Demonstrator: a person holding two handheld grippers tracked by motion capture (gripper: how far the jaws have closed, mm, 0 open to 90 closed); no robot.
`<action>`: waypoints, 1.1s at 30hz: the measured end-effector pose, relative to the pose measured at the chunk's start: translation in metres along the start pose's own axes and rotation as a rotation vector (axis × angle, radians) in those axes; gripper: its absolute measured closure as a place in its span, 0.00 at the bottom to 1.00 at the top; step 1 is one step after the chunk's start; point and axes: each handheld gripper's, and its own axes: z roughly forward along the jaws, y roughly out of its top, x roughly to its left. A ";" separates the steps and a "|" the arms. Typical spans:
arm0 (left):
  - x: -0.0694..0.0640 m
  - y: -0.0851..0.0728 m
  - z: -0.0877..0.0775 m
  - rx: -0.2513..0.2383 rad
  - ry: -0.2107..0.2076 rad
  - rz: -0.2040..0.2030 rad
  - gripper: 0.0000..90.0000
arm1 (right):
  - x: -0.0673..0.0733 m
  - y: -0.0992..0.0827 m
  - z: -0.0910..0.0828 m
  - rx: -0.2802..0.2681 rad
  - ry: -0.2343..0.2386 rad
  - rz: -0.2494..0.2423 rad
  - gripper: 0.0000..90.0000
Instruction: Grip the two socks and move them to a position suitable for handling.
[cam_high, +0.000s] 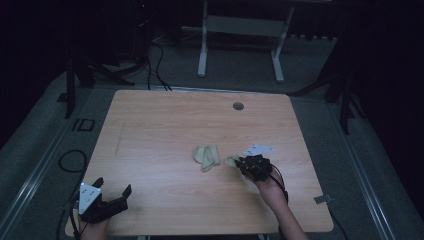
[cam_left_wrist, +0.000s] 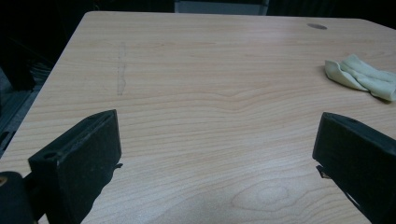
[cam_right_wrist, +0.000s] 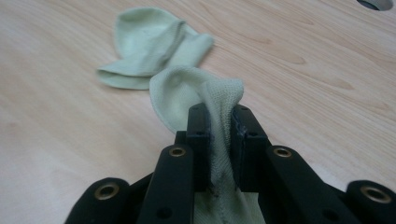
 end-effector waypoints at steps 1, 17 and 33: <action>0.000 0.000 0.000 0.002 0.000 0.002 0.01 | 0.003 0.000 -0.004 -0.003 0.001 -0.007 0.88; -0.001 -0.001 0.002 0.011 -0.003 0.014 0.01 | 0.054 0.004 -0.045 -0.051 0.092 -0.124 0.88; -0.002 -0.001 -0.002 0.009 0.000 0.011 0.01 | 0.094 -0.023 -0.023 -0.045 0.183 -0.208 0.88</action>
